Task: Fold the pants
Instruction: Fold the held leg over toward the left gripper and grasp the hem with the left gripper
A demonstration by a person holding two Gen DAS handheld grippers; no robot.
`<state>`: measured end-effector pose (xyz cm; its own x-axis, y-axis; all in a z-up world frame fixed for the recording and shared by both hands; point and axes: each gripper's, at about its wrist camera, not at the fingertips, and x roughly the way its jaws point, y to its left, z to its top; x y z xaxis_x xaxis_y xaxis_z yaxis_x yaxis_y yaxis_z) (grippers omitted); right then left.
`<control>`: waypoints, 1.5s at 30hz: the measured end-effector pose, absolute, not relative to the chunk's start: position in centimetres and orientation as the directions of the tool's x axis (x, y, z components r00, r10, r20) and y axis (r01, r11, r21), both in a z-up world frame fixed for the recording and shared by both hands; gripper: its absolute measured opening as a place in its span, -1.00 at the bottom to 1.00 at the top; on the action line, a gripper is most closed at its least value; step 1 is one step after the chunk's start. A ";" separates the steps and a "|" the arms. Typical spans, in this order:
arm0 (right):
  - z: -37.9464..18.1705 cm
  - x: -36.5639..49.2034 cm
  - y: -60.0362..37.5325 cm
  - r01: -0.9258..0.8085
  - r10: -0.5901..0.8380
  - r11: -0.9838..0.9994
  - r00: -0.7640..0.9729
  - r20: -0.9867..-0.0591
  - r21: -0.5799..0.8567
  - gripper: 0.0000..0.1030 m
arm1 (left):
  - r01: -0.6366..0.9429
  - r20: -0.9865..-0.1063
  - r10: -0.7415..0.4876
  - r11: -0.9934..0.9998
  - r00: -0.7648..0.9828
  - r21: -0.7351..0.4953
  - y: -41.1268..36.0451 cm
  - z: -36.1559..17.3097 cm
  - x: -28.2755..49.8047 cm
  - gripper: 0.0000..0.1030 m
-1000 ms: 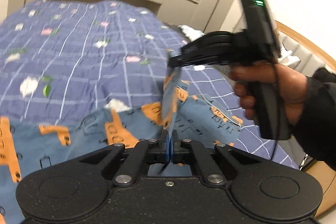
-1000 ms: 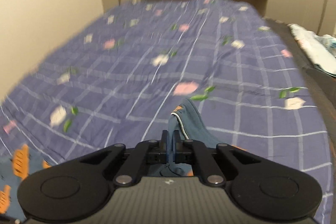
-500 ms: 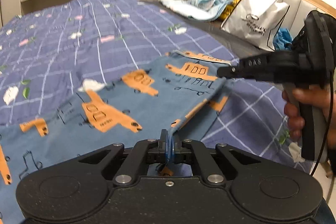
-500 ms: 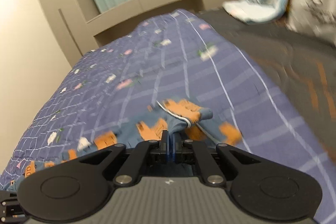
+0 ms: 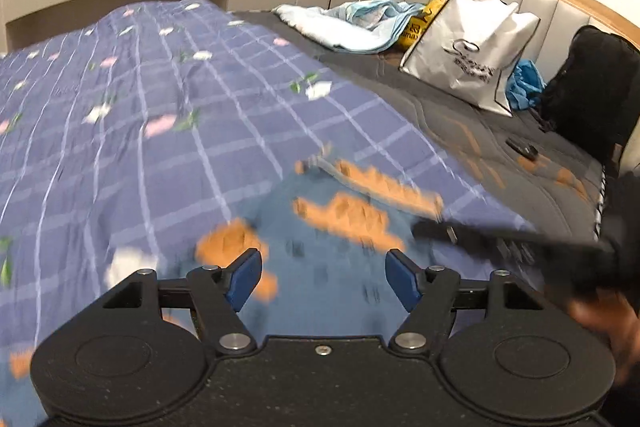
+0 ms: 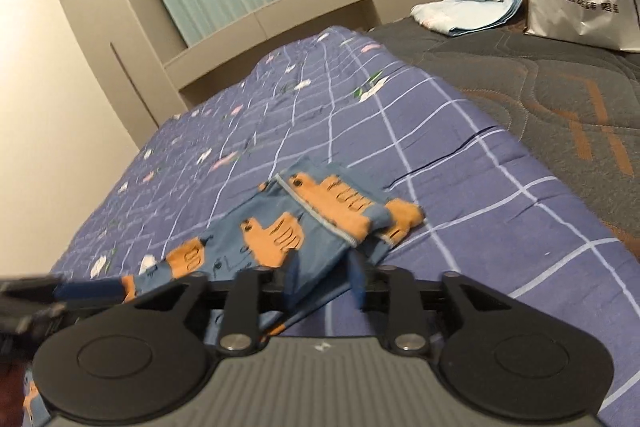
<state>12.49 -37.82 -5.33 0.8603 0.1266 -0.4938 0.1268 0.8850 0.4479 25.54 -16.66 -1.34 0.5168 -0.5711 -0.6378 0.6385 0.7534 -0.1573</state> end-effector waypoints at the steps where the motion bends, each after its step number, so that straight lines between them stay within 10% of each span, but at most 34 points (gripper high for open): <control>1: -5.5 12.6 -38.1 0.131 0.131 0.874 0.864 -0.485 0.468 -0.15 | 0.641 -0.637 -0.576 0.750 0.512 -0.162 -17.5 -1.3 26.8 0.38; 13: -7.0 13.3 -39.7 0.168 0.118 0.821 0.885 -0.450 0.546 -0.36 | 0.681 -0.733 -0.569 0.704 0.373 -0.200 -26.4 -4.4 37.3 0.37; 15: -7.2 13.2 -40.0 0.169 0.115 0.816 0.890 -0.442 0.553 -0.44 | 0.682 -0.728 -0.581 0.699 0.364 -0.216 -26.6 -4.4 37.6 0.18; 17: -7.5 13.3 -40.1 0.179 0.102 0.815 0.892 -0.440 0.551 -0.57 | 0.694 -0.736 -0.580 0.688 0.351 -0.212 -27.0 -4.3 37.7 -0.58; 25: -7.3 12.8 -39.6 0.180 0.067 0.827 0.908 -0.413 0.532 -0.78 | 0.715 -0.704 -0.601 0.673 0.378 -0.190 -27.2 -3.6 36.9 -0.73; 39: -7.9 12.2 -40.6 0.241 0.014 0.794 0.911 -0.413 0.558 -0.79 | 0.708 -0.698 -0.594 0.684 0.401 -0.176 -28.9 -5.3 36.8 -0.63; 45: -7.9 12.3 -40.3 0.238 0.012 0.807 0.908 -0.419 0.540 -0.55 | 0.650 -0.669 -0.549 0.749 0.501 -0.128 -28.3 -3.6 36.5 0.36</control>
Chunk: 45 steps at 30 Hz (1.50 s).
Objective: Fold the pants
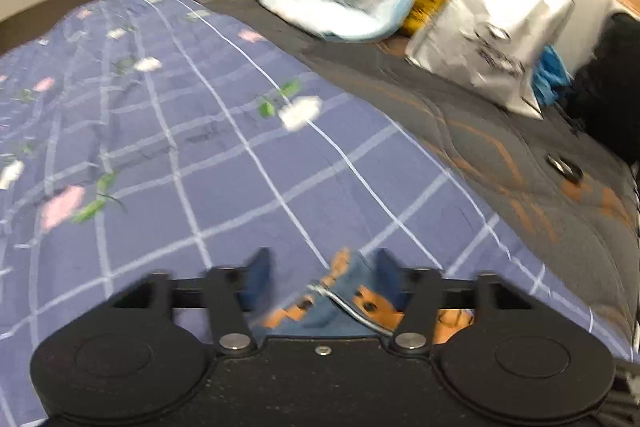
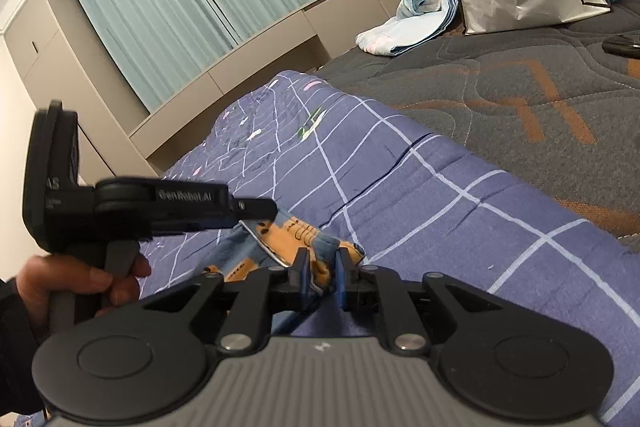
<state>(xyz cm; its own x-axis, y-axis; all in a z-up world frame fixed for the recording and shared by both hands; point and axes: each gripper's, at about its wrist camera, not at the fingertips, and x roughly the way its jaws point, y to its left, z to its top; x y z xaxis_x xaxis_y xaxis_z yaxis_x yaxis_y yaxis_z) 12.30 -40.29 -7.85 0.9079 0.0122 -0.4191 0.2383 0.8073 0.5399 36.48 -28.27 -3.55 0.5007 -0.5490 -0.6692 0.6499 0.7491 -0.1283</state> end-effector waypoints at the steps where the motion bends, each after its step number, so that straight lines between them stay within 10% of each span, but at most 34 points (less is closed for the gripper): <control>1: -7.8 12.3 -40.2 0.235 0.013 0.809 0.910 -0.415 0.539 -0.44 | 0.638 -0.660 -0.545 0.760 0.518 -0.127 -27.9 -3.0 36.3 0.50; 5: -7.4 11.8 -39.7 0.228 -0.011 0.828 0.920 -0.392 0.512 0.43 | 0.584 -0.618 -0.520 0.803 0.590 -0.119 -25.5 -0.8 34.7 0.93; 10: -7.2 12.1 -38.7 0.175 0.022 0.864 0.924 -0.383 0.473 0.97 | 0.499 -0.613 -0.413 0.866 0.673 -0.035 -21.5 0.7 31.7 0.99; 31: -4.7 9.7 -29.3 0.003 0.118 0.963 0.895 -0.430 0.270 1.00 | 0.058 -0.662 0.072 0.983 0.746 0.172 8.3 -0.9 17.9 0.99; 45: -6.0 9.3 -22.0 -0.026 0.093 0.990 0.852 -0.515 0.137 1.00 | 0.108 -0.690 -0.006 0.989 0.724 0.104 11.0 -3.9 25.1 0.99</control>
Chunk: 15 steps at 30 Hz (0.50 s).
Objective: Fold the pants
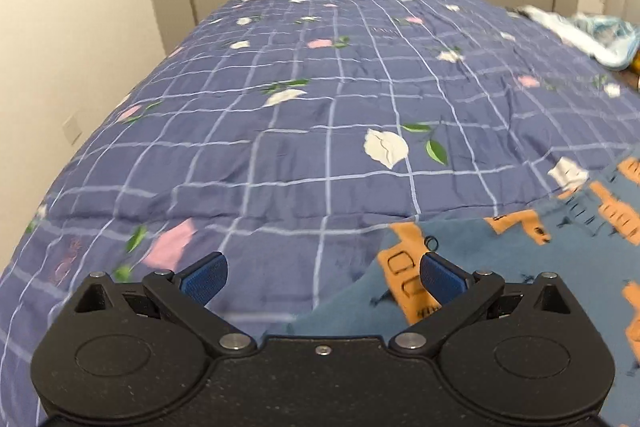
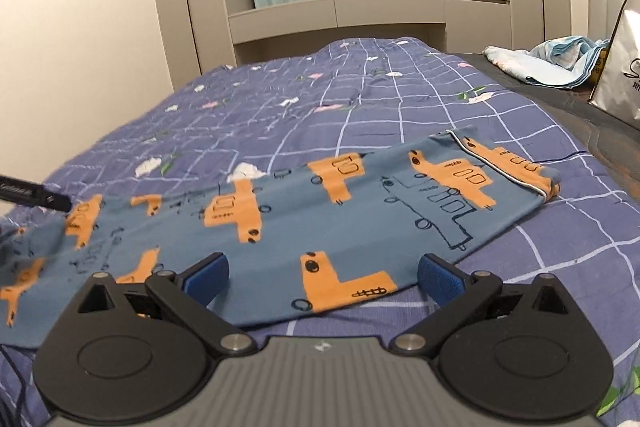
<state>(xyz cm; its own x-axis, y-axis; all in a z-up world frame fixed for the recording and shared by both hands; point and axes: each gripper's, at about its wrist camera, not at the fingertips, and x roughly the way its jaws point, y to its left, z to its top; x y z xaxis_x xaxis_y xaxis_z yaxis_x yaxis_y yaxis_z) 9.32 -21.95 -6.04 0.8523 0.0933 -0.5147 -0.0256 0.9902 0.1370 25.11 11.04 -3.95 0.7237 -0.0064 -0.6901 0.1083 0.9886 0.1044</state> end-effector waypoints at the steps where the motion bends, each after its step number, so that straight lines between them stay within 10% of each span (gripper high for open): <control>1: -6.2 9.4 -21.9 -0.020 0.088 0.991 0.850 -0.520 0.135 1.00 | 0.110 -0.690 0.001 0.987 0.724 0.117 10.7 -4.5 25.6 0.99; 15: -6.8 9.4 -21.7 -0.013 0.074 0.993 0.849 -0.524 0.119 1.00 | 0.033 -0.643 -0.034 0.999 0.765 -0.014 13.4 -5.0 25.8 0.99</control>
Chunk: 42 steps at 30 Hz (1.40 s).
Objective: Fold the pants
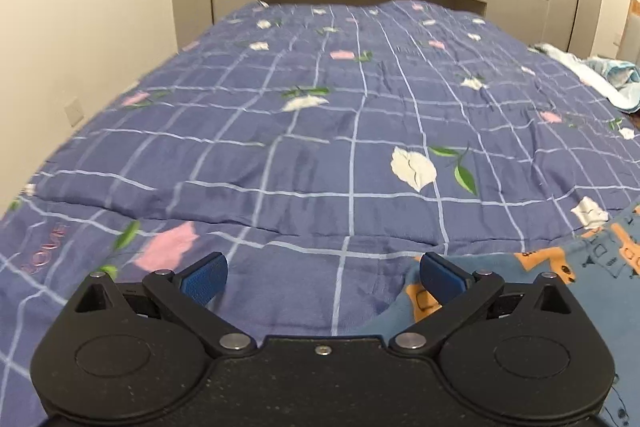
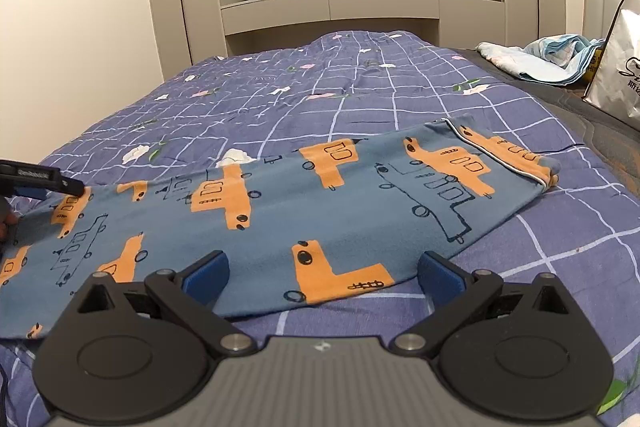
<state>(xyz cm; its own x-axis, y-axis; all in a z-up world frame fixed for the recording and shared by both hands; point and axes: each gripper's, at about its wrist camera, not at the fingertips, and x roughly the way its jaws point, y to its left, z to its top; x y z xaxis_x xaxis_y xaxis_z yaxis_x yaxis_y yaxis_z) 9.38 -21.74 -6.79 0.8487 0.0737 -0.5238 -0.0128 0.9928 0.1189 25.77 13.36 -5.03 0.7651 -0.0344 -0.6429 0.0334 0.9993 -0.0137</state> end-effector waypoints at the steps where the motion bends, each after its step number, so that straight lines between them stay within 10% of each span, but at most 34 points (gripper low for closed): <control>1: -6.8 9.4 -21.8 -0.013 0.076 0.992 0.850 -0.522 0.122 1.00 | 0.030 -0.639 -0.035 0.999 0.768 -0.020 13.4 -4.8 25.2 0.99; 12: -7.0 9.2 -22.3 -0.019 0.097 0.988 0.854 -0.511 0.156 1.00 | 0.032 -0.633 -0.158 0.978 0.758 -0.206 11.0 -2.7 19.3 0.99; 42: -6.6 9.4 -23.2 -0.047 0.155 0.976 0.832 -0.533 0.211 1.00 | 0.118 -0.677 -0.143 0.990 0.722 -0.083 1.1 -4.5 18.8 0.99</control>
